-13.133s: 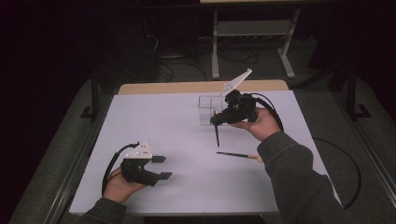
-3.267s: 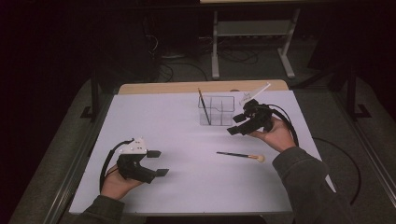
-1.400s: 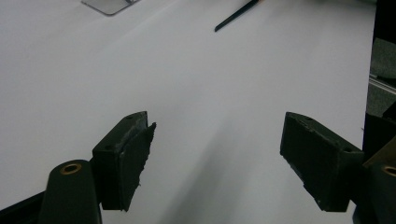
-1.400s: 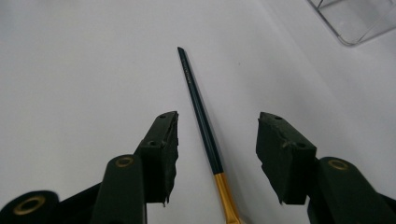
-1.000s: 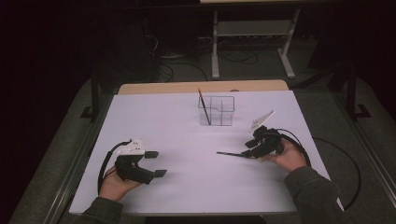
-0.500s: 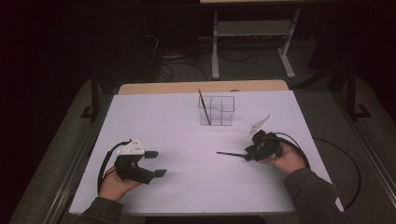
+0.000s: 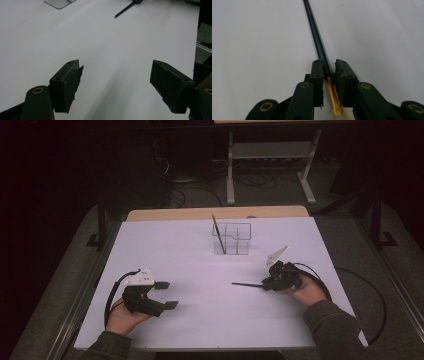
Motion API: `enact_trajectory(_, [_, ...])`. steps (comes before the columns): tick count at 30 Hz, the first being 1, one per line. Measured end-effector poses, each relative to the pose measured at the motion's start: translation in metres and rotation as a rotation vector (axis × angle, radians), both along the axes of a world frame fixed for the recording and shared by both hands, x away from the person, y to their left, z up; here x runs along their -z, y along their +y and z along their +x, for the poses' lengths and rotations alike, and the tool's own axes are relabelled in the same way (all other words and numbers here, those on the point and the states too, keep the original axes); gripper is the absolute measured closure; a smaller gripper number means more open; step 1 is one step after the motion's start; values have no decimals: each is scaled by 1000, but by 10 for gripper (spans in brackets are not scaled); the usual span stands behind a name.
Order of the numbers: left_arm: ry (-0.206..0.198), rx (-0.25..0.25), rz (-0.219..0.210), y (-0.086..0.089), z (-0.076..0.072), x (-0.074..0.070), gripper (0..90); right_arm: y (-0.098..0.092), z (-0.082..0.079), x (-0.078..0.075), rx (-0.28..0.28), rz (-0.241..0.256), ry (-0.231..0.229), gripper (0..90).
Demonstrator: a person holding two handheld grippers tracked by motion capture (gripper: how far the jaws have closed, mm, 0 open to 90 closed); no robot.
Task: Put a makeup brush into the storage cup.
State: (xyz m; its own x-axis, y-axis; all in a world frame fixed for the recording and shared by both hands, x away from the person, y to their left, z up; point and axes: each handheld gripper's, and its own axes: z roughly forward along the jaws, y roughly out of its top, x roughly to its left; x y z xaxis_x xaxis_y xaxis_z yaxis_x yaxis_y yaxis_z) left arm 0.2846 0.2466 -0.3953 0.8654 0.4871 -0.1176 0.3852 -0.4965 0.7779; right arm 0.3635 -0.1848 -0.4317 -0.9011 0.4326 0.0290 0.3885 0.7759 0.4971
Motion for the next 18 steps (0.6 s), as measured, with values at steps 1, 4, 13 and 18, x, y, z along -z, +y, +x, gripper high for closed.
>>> enact_trajectory(1, [0,1,2,0,0,0,238,1,0,0,1,-1,2,781])
enact_trajectory(4, [-5,9,8,0,1,0,238,2,0,0,-16,-11,-8,811])
enact_trajectory(13, [1,7,12,-1,0,0,238,-3,6,2,-3,33,49,831])
enact_trajectory(18, [7,13,13,-2,1,2,237,-4,8,2,-2,42,63,832])
